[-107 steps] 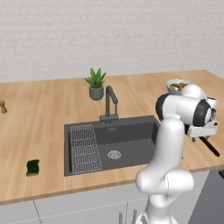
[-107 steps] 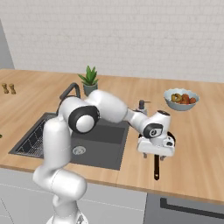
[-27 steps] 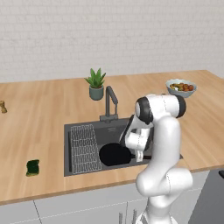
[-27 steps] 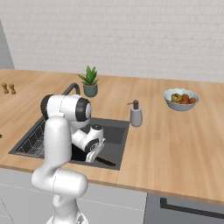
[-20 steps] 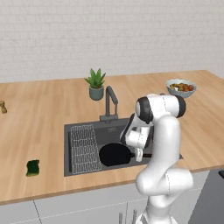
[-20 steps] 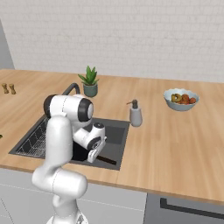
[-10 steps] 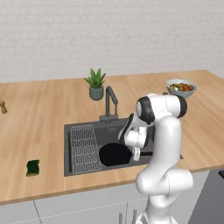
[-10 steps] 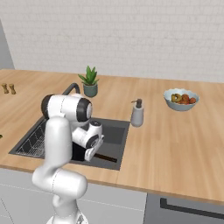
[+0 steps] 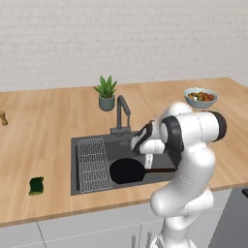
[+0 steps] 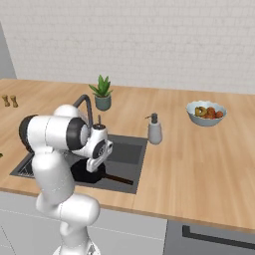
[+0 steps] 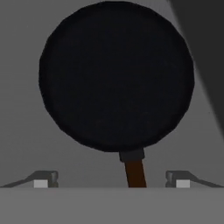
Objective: Pick the pan and sponge and place them into the sink. Then turn on the water.
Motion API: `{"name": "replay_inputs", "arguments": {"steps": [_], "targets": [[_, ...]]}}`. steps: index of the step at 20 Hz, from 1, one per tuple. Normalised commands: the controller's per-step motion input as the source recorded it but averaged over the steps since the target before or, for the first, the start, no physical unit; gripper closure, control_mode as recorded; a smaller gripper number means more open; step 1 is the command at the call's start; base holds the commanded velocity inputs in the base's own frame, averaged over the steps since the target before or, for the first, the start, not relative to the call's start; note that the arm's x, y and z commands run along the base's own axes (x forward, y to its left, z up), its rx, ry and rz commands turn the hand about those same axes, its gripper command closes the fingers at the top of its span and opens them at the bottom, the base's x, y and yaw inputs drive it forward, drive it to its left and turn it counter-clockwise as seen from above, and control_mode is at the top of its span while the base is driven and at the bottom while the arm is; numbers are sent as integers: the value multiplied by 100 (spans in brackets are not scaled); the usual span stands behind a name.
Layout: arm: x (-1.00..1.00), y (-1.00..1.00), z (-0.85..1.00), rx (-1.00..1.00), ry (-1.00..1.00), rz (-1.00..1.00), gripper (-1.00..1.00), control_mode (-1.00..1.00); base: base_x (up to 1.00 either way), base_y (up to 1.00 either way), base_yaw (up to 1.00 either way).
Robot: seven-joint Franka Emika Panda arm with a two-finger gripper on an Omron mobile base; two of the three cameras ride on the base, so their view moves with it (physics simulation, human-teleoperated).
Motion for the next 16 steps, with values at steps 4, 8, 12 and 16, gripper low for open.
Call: {"name": "replay_inputs", "arguments": {"steps": [4,8,12,16], "targets": [[-3,0,100,-1,4,-8,-100,-100,0,0,0],[-48,-15,96,0,2,-14,-100,-100,0,0,0],[-52,-3,70,0,0,-32,-100,-100,0,0,0],[-34,0,32,0,3,-48,-100,-100,0,0,0]]}}
